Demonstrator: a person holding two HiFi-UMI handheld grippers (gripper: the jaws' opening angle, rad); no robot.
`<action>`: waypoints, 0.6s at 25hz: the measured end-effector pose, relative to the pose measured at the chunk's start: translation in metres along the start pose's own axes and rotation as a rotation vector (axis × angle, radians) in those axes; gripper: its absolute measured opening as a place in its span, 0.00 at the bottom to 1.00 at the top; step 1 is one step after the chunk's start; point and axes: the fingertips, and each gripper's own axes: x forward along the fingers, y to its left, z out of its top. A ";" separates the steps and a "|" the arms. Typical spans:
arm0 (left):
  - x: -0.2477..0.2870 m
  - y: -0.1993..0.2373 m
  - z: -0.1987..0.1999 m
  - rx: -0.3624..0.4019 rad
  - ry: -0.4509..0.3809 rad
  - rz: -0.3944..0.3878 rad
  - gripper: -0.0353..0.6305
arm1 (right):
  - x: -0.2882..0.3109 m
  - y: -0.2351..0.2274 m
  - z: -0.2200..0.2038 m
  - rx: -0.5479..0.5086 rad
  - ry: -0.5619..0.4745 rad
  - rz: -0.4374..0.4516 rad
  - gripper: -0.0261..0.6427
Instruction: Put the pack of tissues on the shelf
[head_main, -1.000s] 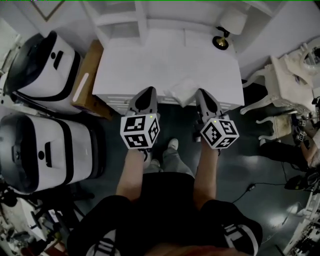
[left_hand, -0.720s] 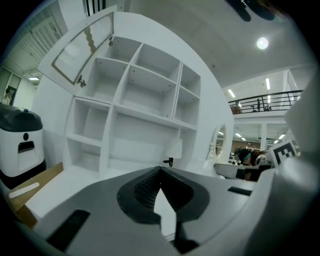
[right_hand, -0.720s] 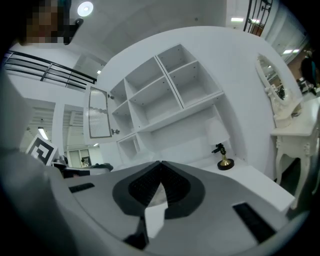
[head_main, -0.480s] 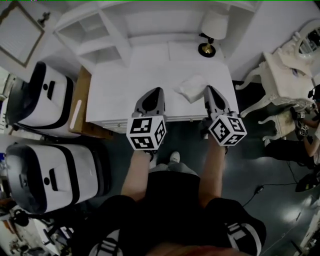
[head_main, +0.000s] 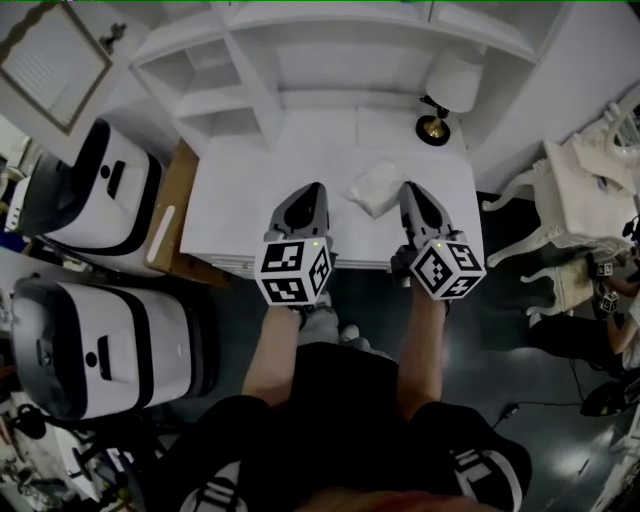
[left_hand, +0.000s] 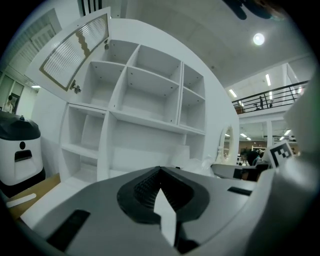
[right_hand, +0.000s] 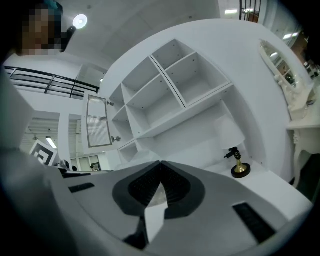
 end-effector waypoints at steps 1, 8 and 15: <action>0.004 0.005 -0.001 -0.005 0.003 0.006 0.07 | 0.007 0.001 0.000 0.007 0.001 0.011 0.07; 0.039 0.037 0.027 -0.025 -0.048 -0.014 0.07 | 0.061 0.012 0.020 -0.011 -0.017 0.038 0.07; 0.071 0.080 0.083 -0.031 -0.139 -0.011 0.07 | 0.123 0.032 0.065 -0.097 -0.066 0.043 0.07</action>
